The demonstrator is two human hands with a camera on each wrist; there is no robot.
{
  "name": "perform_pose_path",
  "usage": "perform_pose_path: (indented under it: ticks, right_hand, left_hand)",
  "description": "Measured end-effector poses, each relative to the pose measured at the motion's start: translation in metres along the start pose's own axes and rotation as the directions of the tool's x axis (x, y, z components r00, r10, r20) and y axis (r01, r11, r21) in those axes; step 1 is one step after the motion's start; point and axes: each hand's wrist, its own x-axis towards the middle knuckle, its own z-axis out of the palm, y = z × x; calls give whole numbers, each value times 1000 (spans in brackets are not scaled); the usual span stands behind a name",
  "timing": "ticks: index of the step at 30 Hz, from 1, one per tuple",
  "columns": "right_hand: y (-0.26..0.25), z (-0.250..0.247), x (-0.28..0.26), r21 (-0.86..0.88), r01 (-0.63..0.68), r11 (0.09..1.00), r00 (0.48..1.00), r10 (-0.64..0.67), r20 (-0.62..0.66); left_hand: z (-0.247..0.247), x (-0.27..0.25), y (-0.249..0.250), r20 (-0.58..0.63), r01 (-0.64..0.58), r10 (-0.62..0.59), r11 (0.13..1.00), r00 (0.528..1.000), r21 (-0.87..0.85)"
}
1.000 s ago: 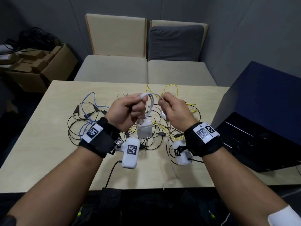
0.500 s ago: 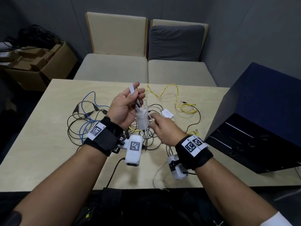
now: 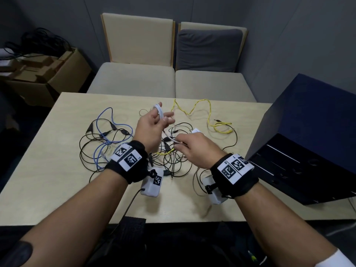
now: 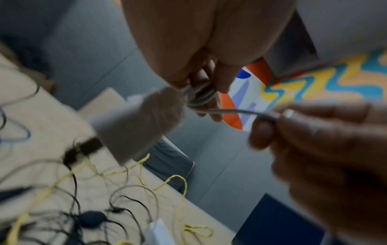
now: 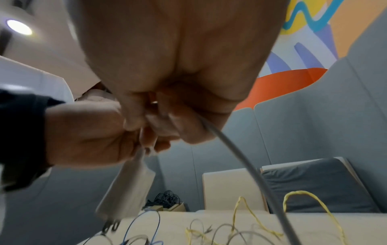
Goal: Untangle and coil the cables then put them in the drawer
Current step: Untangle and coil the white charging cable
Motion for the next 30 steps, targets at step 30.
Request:
perform_pose_path:
  ticks: [30]
  right_hand:
    - [35, -1, 6, 131, -168, 977, 967, 189, -170]
  left_hand:
    - [-7, -18, 6, 412, 294, -64, 797, 909, -527]
